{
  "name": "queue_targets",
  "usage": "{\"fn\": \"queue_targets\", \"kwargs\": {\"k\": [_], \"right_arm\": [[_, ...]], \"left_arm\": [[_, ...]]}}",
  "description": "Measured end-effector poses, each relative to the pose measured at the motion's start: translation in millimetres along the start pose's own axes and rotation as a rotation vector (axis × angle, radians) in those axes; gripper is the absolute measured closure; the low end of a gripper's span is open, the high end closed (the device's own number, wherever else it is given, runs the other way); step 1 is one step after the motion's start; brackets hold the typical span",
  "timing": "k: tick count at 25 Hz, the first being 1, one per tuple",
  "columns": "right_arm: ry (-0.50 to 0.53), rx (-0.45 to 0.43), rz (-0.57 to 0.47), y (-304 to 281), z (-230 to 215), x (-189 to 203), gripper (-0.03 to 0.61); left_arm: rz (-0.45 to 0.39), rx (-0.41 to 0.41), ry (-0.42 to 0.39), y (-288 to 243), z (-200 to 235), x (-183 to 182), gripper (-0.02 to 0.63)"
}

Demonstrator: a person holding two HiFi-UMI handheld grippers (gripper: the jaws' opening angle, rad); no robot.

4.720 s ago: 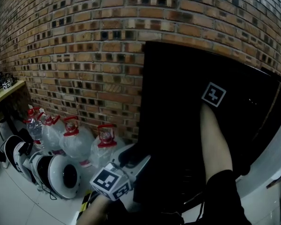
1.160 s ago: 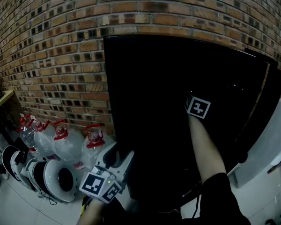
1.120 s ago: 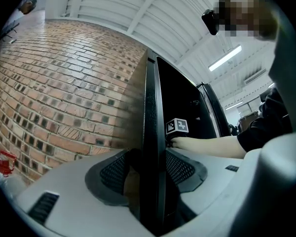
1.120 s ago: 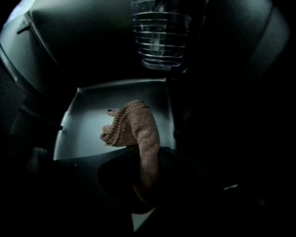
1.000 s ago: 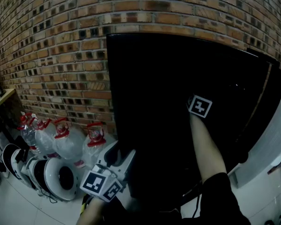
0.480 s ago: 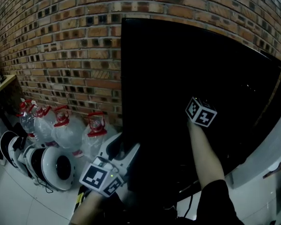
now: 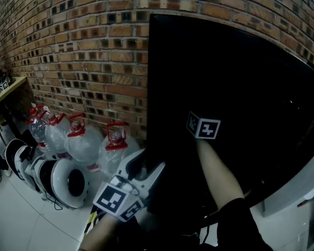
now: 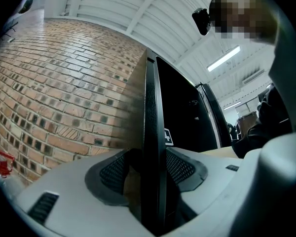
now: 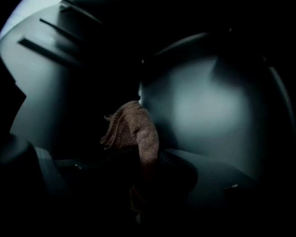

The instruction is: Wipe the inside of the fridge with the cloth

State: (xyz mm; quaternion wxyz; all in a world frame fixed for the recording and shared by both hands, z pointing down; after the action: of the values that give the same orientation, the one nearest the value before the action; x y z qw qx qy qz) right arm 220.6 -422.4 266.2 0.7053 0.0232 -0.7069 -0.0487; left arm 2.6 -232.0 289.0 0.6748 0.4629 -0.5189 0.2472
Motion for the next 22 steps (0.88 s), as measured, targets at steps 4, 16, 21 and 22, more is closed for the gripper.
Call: {"fn": "queue_targets", "kwargs": {"k": [4, 16, 21, 22], "right_arm": [[0.028, 0.013, -0.014, -10, 6, 8, 0.505], [0.04, 0.082, -0.037, 2, -18, -1, 0.505], [0.059, 0.167, -0.041, 18, -42, -1, 0.505], [0.062, 0.185, -0.041, 21, -47, -1, 0.505]], "left_arm": [[0.004, 0.003, 0.0, 0, 0, 1, 0.376], [-0.003, 0.006, 0.003, -1, 1, 2, 0.373], [-0.004, 0.004, 0.005, -1, 2, 2, 0.373], [-0.004, 0.006, 0.005, -1, 2, 2, 0.373]]}}
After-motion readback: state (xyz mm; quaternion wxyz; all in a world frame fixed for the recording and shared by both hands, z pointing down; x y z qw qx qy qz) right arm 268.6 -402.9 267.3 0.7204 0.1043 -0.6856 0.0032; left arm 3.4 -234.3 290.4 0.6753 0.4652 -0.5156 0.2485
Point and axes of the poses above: the fingertips, and each gripper's own axes: y backward along the fingers, z to its left, x out of its underside, the point moved 3 cm from there along y, backward along the fingers, and after that the axes turned 2 degrees about -z, right-handed, at the moved point
